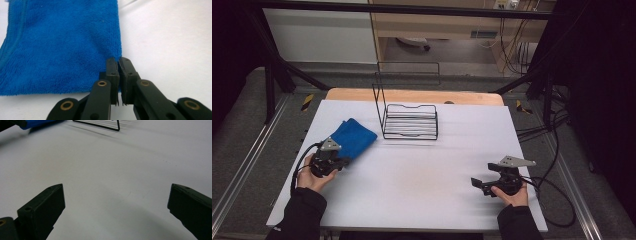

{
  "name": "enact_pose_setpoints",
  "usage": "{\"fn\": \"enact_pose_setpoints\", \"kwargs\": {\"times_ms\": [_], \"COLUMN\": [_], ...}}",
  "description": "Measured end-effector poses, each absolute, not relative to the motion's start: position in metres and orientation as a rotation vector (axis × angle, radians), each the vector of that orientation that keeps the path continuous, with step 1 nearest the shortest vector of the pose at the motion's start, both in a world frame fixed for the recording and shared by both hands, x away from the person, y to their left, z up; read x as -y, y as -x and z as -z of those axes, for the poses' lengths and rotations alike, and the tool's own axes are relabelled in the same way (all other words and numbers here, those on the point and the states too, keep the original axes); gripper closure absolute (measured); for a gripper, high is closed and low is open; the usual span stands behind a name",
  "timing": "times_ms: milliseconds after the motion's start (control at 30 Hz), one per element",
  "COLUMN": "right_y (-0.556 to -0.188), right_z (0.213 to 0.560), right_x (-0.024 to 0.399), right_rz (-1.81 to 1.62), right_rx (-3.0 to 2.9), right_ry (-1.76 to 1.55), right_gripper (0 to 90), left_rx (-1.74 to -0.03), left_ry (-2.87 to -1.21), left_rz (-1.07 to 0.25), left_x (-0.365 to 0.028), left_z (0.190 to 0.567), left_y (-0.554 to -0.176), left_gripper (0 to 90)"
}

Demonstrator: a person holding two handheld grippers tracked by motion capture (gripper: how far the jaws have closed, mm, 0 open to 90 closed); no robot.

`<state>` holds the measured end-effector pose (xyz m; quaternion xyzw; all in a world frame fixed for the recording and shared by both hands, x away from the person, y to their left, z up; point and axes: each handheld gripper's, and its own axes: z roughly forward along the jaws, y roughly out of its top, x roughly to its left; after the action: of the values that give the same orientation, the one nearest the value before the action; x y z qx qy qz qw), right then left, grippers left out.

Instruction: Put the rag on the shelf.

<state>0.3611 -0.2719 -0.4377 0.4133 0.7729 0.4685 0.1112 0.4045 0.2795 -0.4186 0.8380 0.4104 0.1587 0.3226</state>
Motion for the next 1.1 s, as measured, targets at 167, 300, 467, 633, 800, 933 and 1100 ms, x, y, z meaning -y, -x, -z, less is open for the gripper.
{"fn": "enact_pose_setpoints", "kwargs": {"times_ms": [167,300,467,633,800,933,1100], "right_y": [-0.361,-0.361,-0.361,-0.361,-0.361,-0.361,-0.361], "right_z": [0.438,0.438,0.438,0.438,0.438,0.438,0.438], "right_x": [0.272,0.272,0.271,0.271,0.271,0.271,0.271], "right_rz": [-1.376,-1.377,-1.376,-1.377,-1.379,-1.377,-1.374], "right_rx": [-2.269,-2.271,-2.271,-2.271,-2.270,-2.271,-2.272], "right_ry": [-1.215,-1.219,-1.219,-1.221,-1.222,-1.223,-1.220], "right_gripper": [1.8,1.8,1.9,1.9,1.9,1.9,1.9], "left_rx": [-1.060,-1.047,-1.034,-1.030,-1.015,-0.997,-0.957], "left_ry": [-2.188,-2.175,-2.168,-2.149,-2.135,-2.131,-2.126], "left_rz": [-0.378,-0.340,-0.288,-0.243,-0.213,-0.196,-0.160], "left_x": [-0.271,-0.262,-0.251,-0.242,-0.232,-0.221,-0.205], "left_z": [0.416,0.415,0.418,0.417,0.417,0.417,0.416], "left_y": [-0.397,-0.390,-0.380,-0.375,-0.370,-0.367,-0.359], "left_gripper": [86.0,86.0,86.0,86.0,85.9,86.0,86.0]}}
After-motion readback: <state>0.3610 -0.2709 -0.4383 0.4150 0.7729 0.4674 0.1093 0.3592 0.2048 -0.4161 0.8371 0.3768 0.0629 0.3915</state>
